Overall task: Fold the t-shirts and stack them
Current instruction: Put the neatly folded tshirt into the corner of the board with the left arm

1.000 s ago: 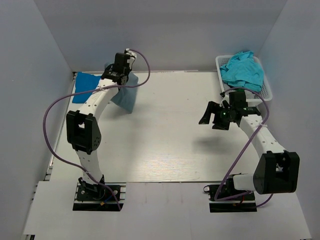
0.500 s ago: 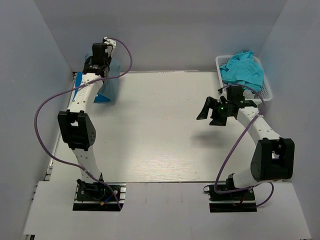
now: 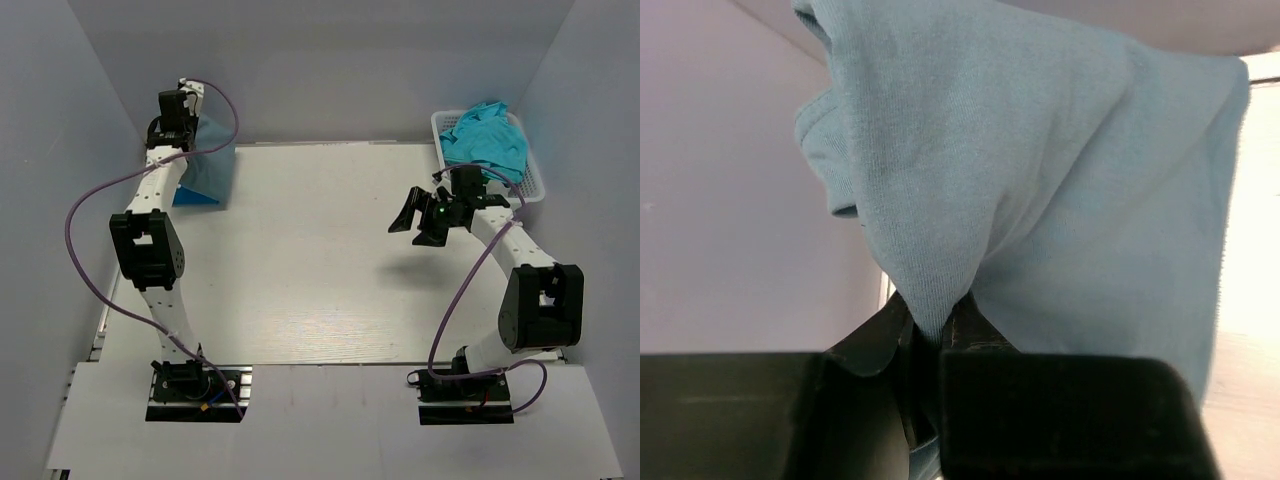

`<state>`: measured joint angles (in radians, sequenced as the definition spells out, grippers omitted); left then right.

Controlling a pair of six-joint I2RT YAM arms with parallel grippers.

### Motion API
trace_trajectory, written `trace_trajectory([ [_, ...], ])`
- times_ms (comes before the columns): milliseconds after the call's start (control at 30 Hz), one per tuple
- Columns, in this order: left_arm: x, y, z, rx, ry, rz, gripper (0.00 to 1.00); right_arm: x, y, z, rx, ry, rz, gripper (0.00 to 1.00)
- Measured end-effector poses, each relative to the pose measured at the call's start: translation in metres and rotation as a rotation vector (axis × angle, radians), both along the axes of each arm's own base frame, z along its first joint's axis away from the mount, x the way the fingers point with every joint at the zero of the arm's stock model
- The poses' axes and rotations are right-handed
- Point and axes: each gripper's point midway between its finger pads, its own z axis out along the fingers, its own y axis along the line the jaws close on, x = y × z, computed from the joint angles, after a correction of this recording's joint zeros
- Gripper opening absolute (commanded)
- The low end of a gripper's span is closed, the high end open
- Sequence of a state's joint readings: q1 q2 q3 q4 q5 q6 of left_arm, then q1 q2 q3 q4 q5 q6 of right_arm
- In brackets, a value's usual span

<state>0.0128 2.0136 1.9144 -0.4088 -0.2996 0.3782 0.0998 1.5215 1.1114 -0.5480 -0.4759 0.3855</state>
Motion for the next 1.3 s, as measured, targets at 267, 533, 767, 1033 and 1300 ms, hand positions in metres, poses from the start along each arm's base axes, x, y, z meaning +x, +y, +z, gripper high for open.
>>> trace_trajectory([
  [267, 0.012, 0.049, -0.064, -0.053, 0.075, 0.073, 0.0, 0.01, 0.002, 0.003, 0.007, 0.004, -0.014, 0.9],
  [533, 0.012, 0.094, -0.077, -0.064, 0.075, 0.179, 1.0, 0.019, 0.003, 0.001, 0.012, 0.02, -0.023, 0.9],
  [767, 0.017, 0.098, -0.048, -0.118, -0.002, 0.224, 1.0, 0.024, 0.006, 0.008, 0.014, -0.002, -0.017, 0.9],
  [1033, 0.014, 0.031, -0.012, -0.353, -0.015, 0.114, 1.0, 0.008, 0.005, 0.023, 0.021, -0.074, -0.011, 0.9],
  [1300, -0.05, -0.13, 0.011, -0.472, 0.057, -0.081, 1.0, -0.029, 0.0, 0.024, 0.018, -0.127, 0.0, 0.9],
])
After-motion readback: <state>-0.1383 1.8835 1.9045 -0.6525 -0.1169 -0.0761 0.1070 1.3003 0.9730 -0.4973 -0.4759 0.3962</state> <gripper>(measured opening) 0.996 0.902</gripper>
